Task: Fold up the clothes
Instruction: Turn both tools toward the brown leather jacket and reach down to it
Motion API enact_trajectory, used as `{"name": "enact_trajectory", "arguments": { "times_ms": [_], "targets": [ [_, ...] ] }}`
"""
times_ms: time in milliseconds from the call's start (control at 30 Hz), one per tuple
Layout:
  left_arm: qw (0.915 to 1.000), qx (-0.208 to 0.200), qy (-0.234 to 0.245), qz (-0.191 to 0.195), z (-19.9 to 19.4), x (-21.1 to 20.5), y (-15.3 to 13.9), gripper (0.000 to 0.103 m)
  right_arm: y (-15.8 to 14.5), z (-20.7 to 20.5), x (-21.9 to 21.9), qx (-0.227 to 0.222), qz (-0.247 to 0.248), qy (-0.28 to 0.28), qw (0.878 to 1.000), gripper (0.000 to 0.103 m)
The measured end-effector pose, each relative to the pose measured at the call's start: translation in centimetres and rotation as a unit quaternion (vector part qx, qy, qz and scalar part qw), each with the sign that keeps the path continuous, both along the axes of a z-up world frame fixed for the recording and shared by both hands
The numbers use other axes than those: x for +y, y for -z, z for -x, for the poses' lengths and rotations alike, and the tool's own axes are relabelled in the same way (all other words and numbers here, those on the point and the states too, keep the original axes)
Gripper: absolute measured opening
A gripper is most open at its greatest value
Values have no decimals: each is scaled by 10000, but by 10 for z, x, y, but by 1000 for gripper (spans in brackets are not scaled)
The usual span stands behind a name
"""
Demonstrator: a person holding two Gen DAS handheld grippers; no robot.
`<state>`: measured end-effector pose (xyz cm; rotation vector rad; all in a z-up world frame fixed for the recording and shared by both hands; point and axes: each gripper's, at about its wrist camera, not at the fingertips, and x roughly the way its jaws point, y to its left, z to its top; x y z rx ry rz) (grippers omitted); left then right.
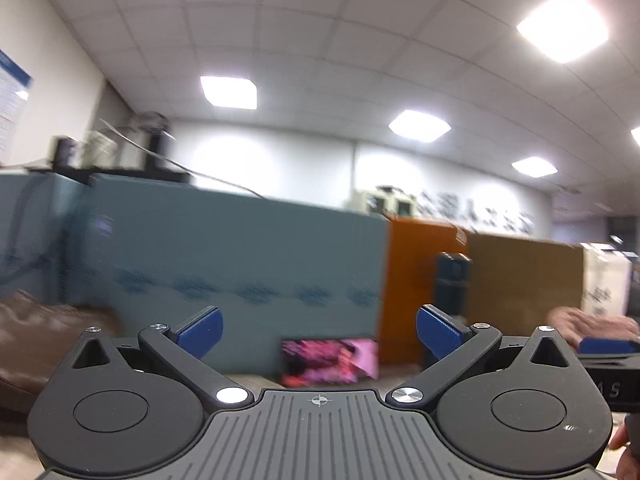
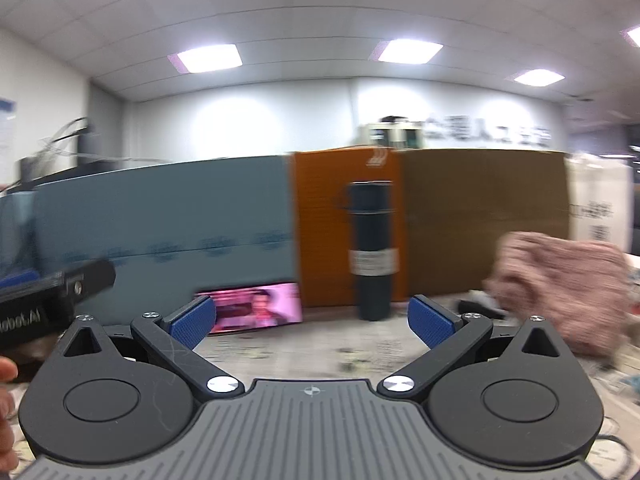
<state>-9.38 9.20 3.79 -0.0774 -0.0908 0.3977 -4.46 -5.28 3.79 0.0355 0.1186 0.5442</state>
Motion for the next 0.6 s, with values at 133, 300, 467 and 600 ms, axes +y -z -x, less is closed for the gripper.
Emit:
{"name": "enact_trajectory", "arguments": {
  "times_ms": [133, 300, 467, 600],
  "targets": [
    [9987, -44, -503, -110, 20, 23, -5, 103, -7, 8, 47, -254, 273, -739, 9966, 103],
    [9872, -421, -1202, 957, 65, 83, -15, 103, -15, 26, 118, -434, 577, -1866, 9798, 103],
    [9375, -913, -1574, 2967, 145, 160, 1, 103, -8, 48, 186, -376, 1009, -2791, 9542, 103],
    [8716, -1454, -1623, 4392, 208, 204, 38, 103, 3, 70, 231, -507, 1433, -3348, 9300, 103]
  ]
}}
